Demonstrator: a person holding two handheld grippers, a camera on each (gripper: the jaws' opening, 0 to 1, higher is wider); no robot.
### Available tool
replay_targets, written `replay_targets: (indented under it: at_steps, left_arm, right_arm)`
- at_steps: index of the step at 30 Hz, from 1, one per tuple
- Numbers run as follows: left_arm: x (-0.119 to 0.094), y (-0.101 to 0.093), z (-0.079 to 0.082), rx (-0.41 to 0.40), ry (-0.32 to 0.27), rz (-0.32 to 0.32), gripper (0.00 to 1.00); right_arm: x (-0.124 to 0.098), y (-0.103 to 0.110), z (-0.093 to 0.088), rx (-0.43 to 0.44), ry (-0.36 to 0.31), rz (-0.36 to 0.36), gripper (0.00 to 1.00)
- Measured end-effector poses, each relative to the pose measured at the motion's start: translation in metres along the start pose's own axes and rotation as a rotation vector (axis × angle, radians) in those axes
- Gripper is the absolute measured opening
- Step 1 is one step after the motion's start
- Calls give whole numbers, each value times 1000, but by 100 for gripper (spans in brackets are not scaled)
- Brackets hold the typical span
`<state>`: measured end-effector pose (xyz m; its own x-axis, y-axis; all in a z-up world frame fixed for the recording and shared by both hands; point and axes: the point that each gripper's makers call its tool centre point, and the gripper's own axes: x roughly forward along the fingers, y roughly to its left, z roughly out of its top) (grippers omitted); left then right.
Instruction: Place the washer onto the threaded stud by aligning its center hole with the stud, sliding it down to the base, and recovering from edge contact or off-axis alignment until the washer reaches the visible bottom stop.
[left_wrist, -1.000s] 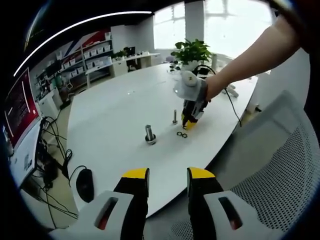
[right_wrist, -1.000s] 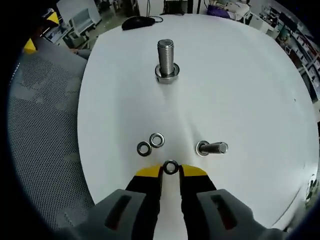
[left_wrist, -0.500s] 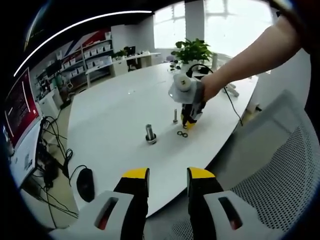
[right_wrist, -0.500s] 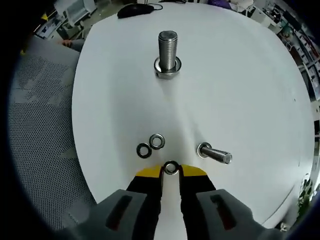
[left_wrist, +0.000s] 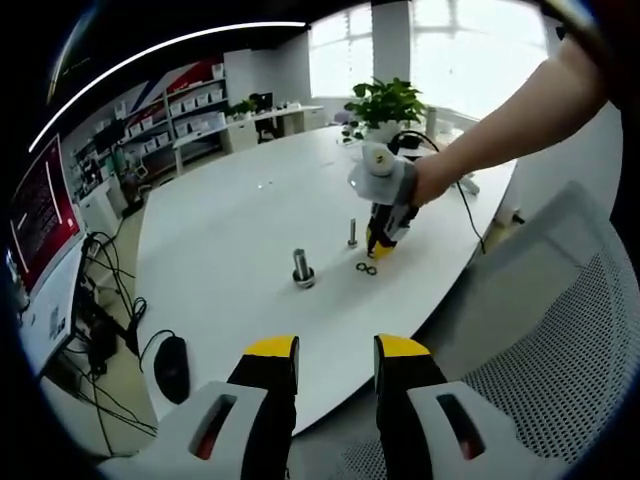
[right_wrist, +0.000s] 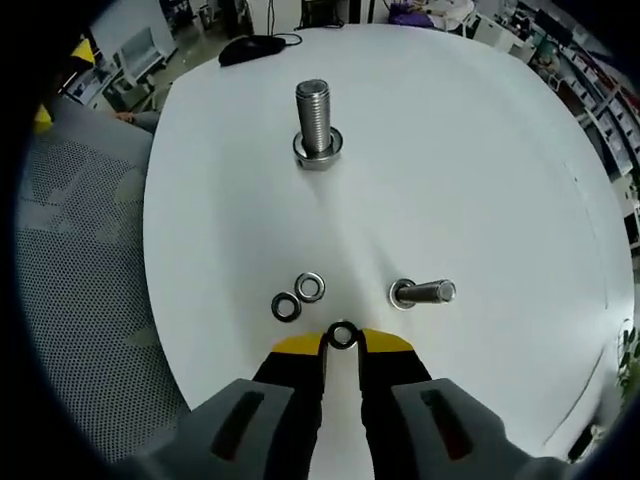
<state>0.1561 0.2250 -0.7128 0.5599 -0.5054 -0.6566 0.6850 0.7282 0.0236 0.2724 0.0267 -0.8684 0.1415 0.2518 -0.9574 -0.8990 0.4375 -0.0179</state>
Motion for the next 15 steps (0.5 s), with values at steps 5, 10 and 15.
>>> replay_targets:
  at_steps: [5,10,15]
  left_arm:
    - [0,0,0,0,4,0,28]
    - [0,0,-1,0,3,1,28]
    - [0,1,0,-1,1,4,28]
  right_arm:
    - [0,1,1,8,-6,-14,15]
    - [-1,1,-1,21,-47,-36,15]
    - [-1,0,0,47,-71,-41,15]
